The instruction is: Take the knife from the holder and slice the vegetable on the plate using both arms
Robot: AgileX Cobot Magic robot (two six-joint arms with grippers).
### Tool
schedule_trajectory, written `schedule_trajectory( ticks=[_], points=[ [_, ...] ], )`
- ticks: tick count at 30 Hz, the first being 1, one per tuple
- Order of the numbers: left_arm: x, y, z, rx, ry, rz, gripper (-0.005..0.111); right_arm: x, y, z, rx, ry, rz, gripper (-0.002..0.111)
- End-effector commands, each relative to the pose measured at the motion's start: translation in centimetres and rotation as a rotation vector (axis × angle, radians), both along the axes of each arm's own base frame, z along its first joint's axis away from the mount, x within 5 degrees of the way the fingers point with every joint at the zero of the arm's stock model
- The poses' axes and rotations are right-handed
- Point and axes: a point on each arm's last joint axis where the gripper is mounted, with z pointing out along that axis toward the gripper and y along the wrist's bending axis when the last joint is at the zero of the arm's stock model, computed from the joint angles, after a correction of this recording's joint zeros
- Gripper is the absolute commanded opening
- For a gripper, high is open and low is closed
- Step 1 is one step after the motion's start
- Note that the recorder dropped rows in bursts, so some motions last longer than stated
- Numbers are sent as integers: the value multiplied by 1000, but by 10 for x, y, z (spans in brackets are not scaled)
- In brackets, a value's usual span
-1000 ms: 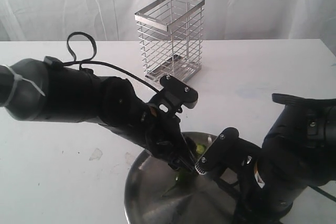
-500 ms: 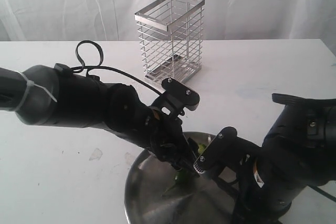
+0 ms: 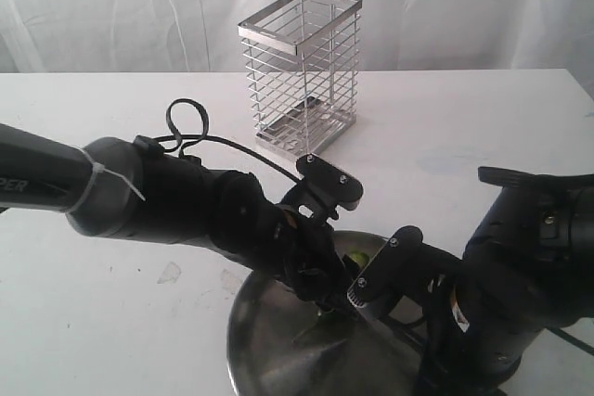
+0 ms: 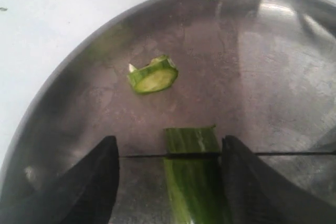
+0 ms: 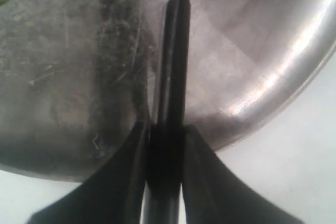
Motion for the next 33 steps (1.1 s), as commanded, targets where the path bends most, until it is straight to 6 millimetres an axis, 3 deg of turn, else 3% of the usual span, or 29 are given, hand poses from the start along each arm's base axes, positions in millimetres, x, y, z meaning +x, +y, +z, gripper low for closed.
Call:
schedule_trajectory(
  ticks=[1,8,23,27,33],
  points=[
    [-4,5,-3,55,4,-56,60,2,1,4,14,-10,5,0],
    [4,29,26,49,-1,-36,60,2,1,3,14,-8,3,0],
    [11,34,32,20,-31,9,60,1,2,3,16,-7,2,0],
    [14,33,25,26,-34,16,60,2,2,3,17,-8,2,0],
    [23,30,-17,63,6,57,60,2,2,4,18,-9,7,0]
  ],
)
